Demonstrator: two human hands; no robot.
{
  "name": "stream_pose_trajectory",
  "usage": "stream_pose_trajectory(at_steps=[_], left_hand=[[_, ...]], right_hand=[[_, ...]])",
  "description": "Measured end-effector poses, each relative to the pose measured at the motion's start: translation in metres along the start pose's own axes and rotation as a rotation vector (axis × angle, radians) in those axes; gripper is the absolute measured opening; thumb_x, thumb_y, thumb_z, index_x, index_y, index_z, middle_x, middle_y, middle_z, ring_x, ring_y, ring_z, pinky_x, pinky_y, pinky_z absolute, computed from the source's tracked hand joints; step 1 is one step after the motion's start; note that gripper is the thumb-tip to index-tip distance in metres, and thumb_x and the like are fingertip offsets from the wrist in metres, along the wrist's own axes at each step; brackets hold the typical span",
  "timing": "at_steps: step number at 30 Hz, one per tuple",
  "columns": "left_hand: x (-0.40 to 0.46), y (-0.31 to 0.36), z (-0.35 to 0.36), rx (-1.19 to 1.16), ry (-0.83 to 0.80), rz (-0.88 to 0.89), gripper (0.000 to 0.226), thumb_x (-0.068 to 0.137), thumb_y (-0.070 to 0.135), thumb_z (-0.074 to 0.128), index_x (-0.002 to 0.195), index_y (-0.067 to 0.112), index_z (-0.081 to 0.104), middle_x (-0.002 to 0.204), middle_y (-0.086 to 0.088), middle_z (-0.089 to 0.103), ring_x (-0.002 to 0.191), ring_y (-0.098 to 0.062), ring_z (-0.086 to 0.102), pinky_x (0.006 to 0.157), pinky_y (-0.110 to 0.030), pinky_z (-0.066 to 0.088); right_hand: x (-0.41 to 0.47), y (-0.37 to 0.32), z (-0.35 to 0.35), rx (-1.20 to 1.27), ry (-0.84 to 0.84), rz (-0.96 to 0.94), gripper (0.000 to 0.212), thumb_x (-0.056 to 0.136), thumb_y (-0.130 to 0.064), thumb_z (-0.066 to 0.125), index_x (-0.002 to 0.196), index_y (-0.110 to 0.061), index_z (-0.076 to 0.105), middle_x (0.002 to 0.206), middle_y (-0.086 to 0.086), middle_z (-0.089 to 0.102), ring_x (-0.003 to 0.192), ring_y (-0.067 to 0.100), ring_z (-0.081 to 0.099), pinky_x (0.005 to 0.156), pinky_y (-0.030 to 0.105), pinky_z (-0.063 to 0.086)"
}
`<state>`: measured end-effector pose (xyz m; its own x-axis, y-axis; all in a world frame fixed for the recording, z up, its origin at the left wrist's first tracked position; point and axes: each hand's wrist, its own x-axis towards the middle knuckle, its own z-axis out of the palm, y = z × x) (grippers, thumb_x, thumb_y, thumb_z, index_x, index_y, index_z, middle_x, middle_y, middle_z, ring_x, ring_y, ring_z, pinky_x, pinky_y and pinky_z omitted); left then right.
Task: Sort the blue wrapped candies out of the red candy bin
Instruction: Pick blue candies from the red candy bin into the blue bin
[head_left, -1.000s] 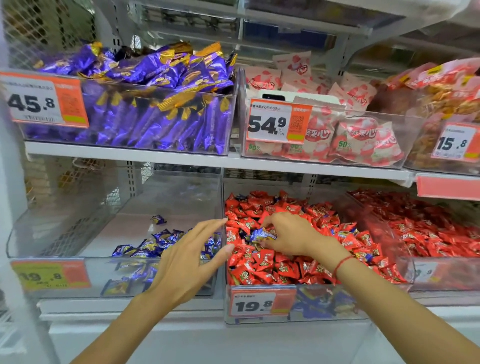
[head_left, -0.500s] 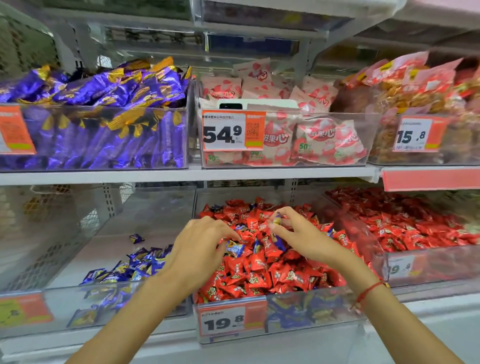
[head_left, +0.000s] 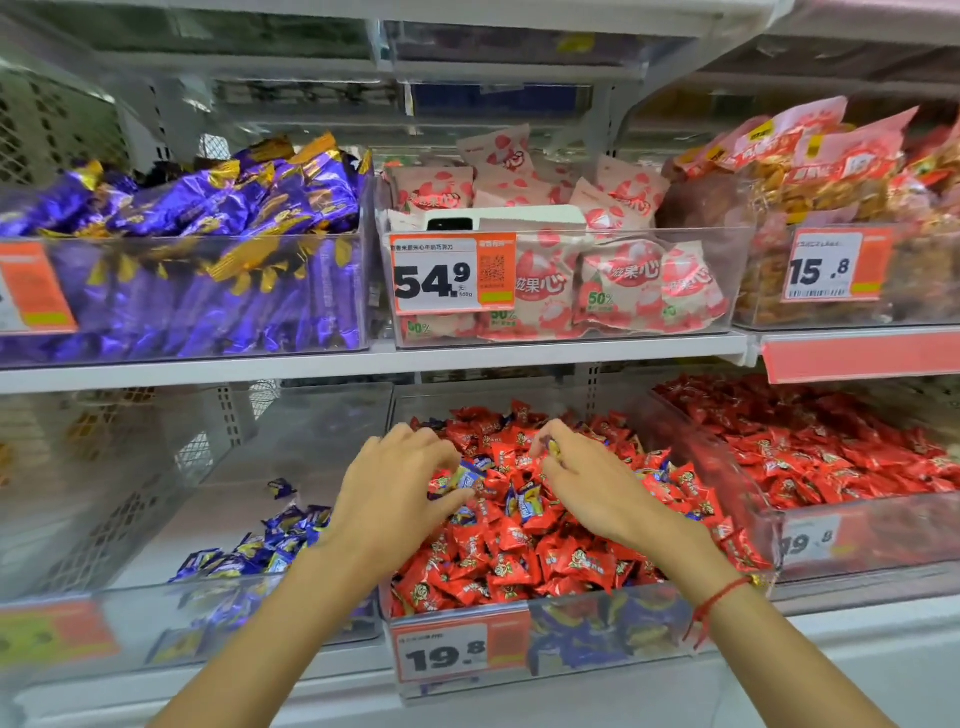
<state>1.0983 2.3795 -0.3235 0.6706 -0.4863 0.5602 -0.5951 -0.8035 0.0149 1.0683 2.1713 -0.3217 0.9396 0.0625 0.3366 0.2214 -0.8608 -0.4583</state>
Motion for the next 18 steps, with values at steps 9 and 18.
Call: stream_pose_trajectory(at_steps=[9,18], left_hand=[[-0.061,-0.049,-0.011,-0.448,0.365,-0.520,0.010,0.084,0.040,0.069,0.094,0.037,0.064,0.087,0.020,0.066,0.088,-0.010,0.062,0.076,-0.038,0.051],[-0.066,-0.070,-0.006,-0.476,0.170,-0.604,0.017,0.086,0.038,0.069,0.099,0.028,0.066,0.077,0.022,0.060,0.076,0.003,0.055,0.061,-0.009,0.033]], right_hand=[[0.022,-0.023,0.037,-0.568,0.017,0.036,0.033,0.084,-0.051,0.063,0.094,-0.019,0.065,0.097,0.000,0.068,0.100,0.022,0.061,0.090,0.033,0.039],[0.026,-0.014,0.018,-0.583,-0.104,0.046,0.026,0.080,-0.044,0.071,0.096,-0.024,0.069,0.097,-0.001,0.070,0.098,0.022,0.064,0.072,0.028,0.041]])
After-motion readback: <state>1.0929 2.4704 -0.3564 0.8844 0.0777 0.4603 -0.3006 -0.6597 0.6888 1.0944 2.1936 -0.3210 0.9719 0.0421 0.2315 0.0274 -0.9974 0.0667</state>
